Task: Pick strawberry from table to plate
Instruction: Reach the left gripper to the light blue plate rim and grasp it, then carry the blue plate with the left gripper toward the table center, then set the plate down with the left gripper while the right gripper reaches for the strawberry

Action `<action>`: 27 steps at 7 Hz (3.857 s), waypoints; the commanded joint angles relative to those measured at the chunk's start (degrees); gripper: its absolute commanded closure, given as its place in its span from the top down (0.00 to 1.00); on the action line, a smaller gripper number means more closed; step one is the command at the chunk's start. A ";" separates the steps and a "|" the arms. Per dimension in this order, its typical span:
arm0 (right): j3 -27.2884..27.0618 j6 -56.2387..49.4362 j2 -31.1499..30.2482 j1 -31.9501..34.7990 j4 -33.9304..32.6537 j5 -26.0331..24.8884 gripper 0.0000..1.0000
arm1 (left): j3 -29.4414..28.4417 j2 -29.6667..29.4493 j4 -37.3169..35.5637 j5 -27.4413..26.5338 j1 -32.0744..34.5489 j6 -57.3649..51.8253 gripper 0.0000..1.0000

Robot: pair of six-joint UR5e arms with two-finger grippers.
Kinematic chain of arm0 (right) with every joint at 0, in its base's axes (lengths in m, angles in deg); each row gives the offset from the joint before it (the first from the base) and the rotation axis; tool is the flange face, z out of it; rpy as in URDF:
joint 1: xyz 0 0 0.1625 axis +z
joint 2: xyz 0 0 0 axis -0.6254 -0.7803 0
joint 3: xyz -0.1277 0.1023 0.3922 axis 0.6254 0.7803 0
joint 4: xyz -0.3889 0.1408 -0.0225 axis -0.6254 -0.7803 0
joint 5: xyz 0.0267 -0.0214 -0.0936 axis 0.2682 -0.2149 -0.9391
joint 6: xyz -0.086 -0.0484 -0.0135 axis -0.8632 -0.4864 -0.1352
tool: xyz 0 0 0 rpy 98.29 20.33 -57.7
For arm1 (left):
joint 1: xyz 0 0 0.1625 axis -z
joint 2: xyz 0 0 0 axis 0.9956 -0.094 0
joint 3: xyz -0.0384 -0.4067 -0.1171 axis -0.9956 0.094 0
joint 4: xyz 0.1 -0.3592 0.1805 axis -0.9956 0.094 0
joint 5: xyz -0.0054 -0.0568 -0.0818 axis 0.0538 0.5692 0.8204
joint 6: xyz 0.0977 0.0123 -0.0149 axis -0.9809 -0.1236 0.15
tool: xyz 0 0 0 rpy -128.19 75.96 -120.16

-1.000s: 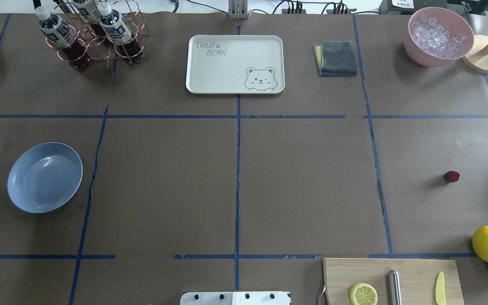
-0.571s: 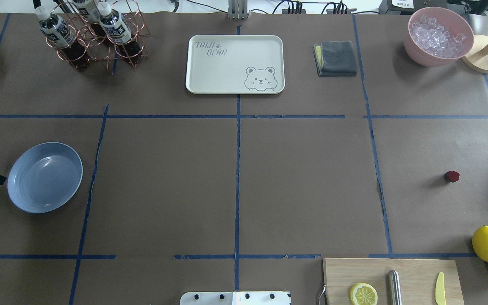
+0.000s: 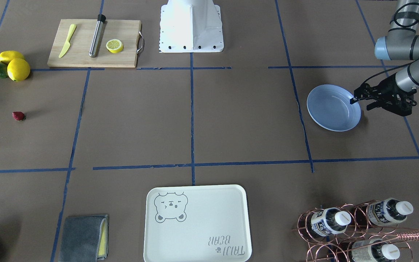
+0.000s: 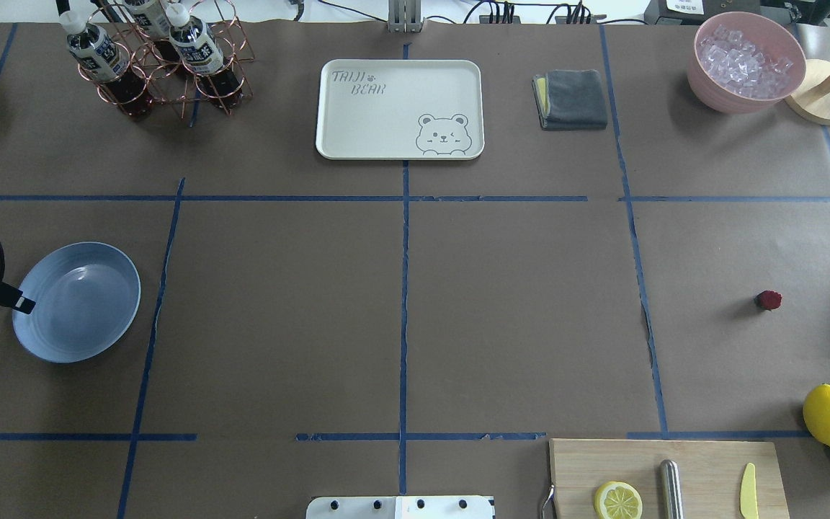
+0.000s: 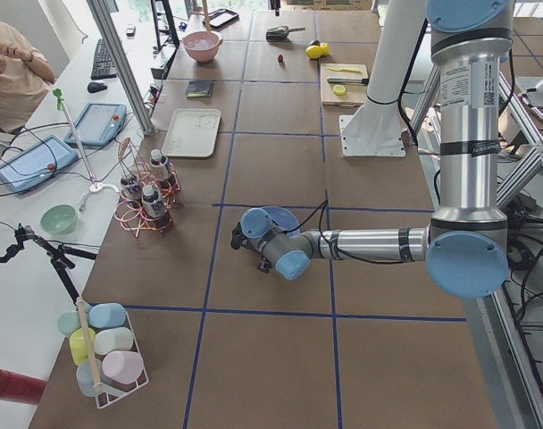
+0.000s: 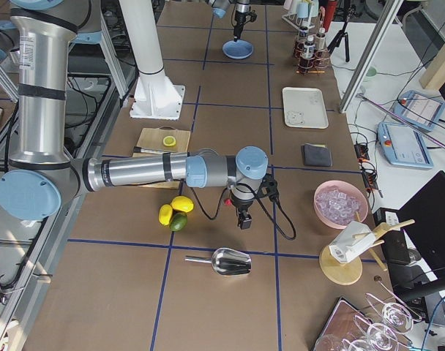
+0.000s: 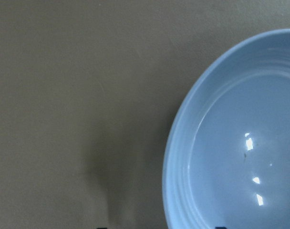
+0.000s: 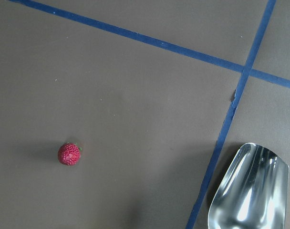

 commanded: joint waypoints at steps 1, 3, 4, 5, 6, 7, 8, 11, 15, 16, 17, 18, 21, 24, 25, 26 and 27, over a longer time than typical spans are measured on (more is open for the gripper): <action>0.01 0.00 0.00 -0.04 0.00 0.00 1.00 | 0.20 -1.38 0.07 0.07 -0.05 3.80 0.00; 0.01 0.00 0.00 -0.04 0.09 0.00 1.00 | 5.18 -3.65 -0.02 0.24 -0.05 16.02 0.00; 0.01 0.00 0.00 -0.04 0.00 0.00 1.00 | 7.13 -7.32 -0.11 0.50 -0.22 24.72 0.00; 0.01 0.00 0.00 -0.04 0.09 0.00 1.00 | 7.67 -10.84 -0.11 0.42 -3.01 31.42 0.00; 0.01 0.00 0.00 -0.04 0.09 0.00 1.00 | 8.11 -16.09 -0.19 -0.28 -7.13 40.45 0.00; 0.01 0.00 0.00 -0.04 0.09 0.00 1.00 | 7.94 -21.63 -0.54 -4.72 -13.09 49.93 0.00; 0.01 0.00 0.09 -0.04 0.09 0.00 1.00 | 7.07 -26.90 -1.07 -9.38 -20.37 59.08 0.00; -0.08 0.00 0.09 -0.39 0.09 0.09 1.00 | 4.60 -35.64 -14.02 -22.50 -29.05 60.67 0.00; 0.01 0.09 0.17 -0.65 0.70 1.41 1.00 | 5.21 -36.53 -17.25 -24.28 -29.05 60.67 0.59; 0.01 0.26 0.17 -1.44 2.71 2.37 1.00 | 6.69 -36.54 -17.07 -24.10 -28.97 60.75 0.62; 0.01 6.79 0.17 -3.62 5.86 3.86 1.00 | 10.36 -36.28 -17.07 -24.02 -28.62 60.75 0.66; 0.35 17.12 0.09 -8.17 12.94 3.52 1.00 | 12.92 -36.10 -17.07 -23.93 -27.66 60.93 0.72; 6.66 44.21 -0.09 -23.88 34.73 -8.02 1.00 | 16.37 -35.13 -16.98 -23.93 -26.33 61.37 0.76; 8.79 51.68 -0.62 -29.30 37.71 -11.69 0.99 | 16.29 -35.13 -17.07 -24.10 -26.24 61.46 0.77; 9.14 51.59 -1.05 -29.39 37.27 -11.60 0.95 | 16.29 -35.04 -16.98 -24.01 -26.24 61.54 0.77; 9.23 51.59 -1.58 -29.39 37.27 -11.60 0.86 | 16.29 -35.04 -16.98 -24.10 -26.24 61.46 0.77; 9.06 51.59 -1.58 -29.31 37.27 -11.51 0.53 | 16.29 -35.04 -16.98 -24.01 -26.24 61.46 0.77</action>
